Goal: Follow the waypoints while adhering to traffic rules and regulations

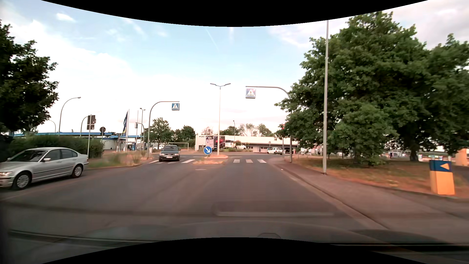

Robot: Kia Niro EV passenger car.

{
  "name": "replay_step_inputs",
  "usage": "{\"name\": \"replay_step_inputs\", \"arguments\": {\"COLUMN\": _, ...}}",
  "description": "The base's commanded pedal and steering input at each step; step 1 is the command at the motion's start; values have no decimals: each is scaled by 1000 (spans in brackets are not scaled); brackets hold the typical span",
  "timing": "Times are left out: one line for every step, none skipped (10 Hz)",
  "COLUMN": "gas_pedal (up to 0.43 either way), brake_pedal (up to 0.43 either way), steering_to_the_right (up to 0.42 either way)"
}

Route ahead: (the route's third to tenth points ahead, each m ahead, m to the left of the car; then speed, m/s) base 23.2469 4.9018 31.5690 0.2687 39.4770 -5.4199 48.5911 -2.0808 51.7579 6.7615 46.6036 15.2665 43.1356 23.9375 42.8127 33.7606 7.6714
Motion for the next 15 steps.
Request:
{"name": "replay_step_inputs", "arguments": {"gas_pedal": 0, "brake_pedal": 85, "steering_to_the_right": -5}}
{"name": "replay_step_inputs", "arguments": {"gas_pedal": 0, "brake_pedal": 91, "steering_to_the_right": -5}}
{"name": "replay_step_inputs", "arguments": {"gas_pedal": 0, "brake_pedal": 98, "steering_to_the_right": -5}}
{"name": "replay_step_inputs", "arguments": {"gas_pedal": 0, "brake_pedal": 98, "steering_to_the_right": -5}}
{"name": "replay_step_inputs", "arguments": {"gas_pedal": 0, "brake_pedal": 98, "steering_to_the_right": -5}}
{"name": "replay_step_inputs", "arguments": {"gas_pedal": 0, "brake_pedal": 104, "steering_to_the_right": -5}}
{"name": "replay_step_inputs", "arguments": {"gas_pedal": 0, "brake_pedal": 104, "steering_to_the_right": -8}}
{"name": "replay_step_inputs", "arguments": {"gas_pedal": 0, "brake_pedal": 110, "steering_to_the_right": -11}}
{"name": "replay_step_inputs", "arguments": {"gas_pedal": 0, "brake_pedal": 116, "steering_to_the_right": -14}}
{"name": "replay_step_inputs", "arguments": {"gas_pedal": 0, "brake_pedal": 122, "steering_to_the_right": -15}}
{"name": "replay_step_inputs", "arguments": {"gas_pedal": 0, "brake_pedal": 122, "steering_to_the_right": -15}}
{"name": "replay_step_inputs", "arguments": {"gas_pedal": 0, "brake_pedal": 128, "steering_to_the_right": -15}}
{"name": "replay_step_inputs", "arguments": {"gas_pedal": 0, "brake_pedal": 128, "steering_to_the_right": -15}}
{"name": "replay_step_inputs", "arguments": {"gas_pedal": 0, "brake_pedal": 128, "steering_to_the_right": -15}}
{"name": "replay_step_inputs", "arguments": {"gas_pedal": 0, "brake_pedal": 128, "steering_to_the_right": -13}}
